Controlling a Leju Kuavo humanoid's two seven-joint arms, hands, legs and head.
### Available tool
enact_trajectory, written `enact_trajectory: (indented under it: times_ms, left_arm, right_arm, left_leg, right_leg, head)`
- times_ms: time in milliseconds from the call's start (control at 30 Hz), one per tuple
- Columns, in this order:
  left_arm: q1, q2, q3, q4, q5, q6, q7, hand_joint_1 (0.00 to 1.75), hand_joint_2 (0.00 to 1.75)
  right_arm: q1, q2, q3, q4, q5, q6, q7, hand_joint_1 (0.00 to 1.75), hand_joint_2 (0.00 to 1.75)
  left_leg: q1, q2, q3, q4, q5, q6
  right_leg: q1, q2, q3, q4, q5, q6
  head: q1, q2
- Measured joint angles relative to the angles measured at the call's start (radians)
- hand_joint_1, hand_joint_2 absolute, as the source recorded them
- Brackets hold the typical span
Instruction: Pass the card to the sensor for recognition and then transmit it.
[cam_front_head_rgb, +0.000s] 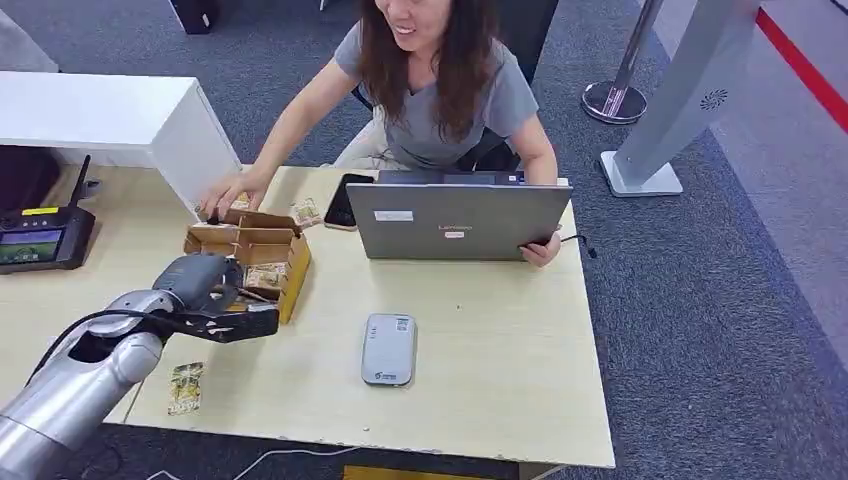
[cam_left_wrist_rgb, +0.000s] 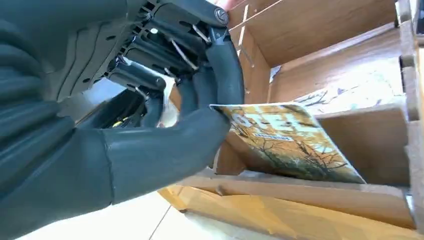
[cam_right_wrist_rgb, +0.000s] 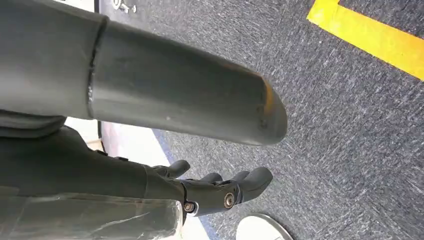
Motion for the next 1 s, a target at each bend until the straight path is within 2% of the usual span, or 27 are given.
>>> enact_trajectory:
  times_ms: [1000]
  left_arm:
    - [-0.022,0.016,-0.007,-0.034,0.014,0.017,0.013,1.75,1.75]
  right_arm:
    - [-0.008,0.0,0.0,0.0,-0.015,0.0,-0.003,0.0,0.0]
  left_leg:
    - [0.0,0.0,0.0,0.0,0.0,0.0]
  right_leg:
    - [0.0,0.0,0.0,0.0,0.0,0.0]
  head:
    - [0.0,0.0]
